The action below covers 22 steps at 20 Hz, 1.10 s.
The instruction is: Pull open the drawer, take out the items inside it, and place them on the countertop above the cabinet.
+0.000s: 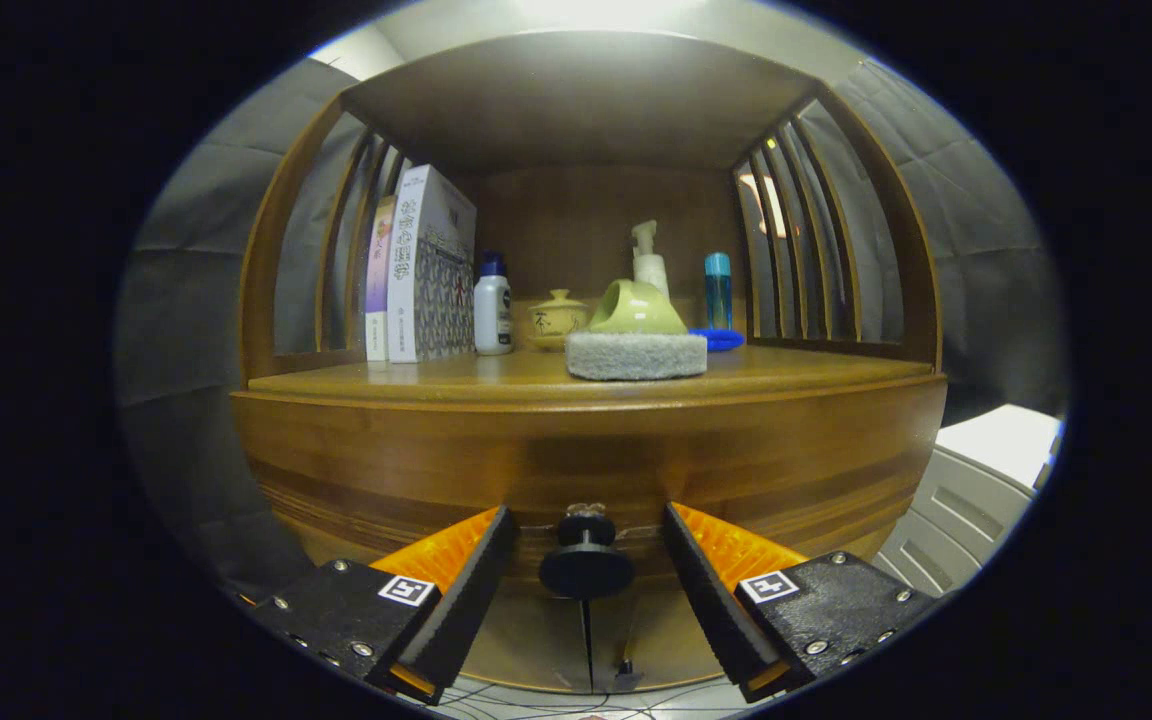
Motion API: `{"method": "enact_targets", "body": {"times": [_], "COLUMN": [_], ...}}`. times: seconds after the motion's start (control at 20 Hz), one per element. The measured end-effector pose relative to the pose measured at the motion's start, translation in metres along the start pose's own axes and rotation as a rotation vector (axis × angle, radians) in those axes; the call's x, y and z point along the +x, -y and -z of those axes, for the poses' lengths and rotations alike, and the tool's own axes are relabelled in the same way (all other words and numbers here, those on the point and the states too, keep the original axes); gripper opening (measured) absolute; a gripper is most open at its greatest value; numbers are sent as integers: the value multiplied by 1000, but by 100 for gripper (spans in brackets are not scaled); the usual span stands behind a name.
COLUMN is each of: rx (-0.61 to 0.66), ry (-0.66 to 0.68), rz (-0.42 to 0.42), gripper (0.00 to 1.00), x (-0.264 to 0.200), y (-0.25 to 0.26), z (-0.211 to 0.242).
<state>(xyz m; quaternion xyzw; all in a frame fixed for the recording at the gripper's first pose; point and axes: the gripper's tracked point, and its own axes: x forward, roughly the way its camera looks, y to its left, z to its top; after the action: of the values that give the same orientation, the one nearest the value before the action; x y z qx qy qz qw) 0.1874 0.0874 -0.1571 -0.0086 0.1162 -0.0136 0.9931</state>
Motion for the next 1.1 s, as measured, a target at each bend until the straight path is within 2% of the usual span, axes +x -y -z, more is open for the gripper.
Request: {"method": "enact_targets", "body": {"times": [0.25,0.5,0.75,1.1], "rx": [0,-16,-109,-68], "ry": [7,48,152,191], "rz": [10,-17,-49,-69], "gripper": [95,95,94,95], "x": [1,-9,-51,-121], "y": [-2,0,0,14], "z": [-1,-13,-49,-76]}}
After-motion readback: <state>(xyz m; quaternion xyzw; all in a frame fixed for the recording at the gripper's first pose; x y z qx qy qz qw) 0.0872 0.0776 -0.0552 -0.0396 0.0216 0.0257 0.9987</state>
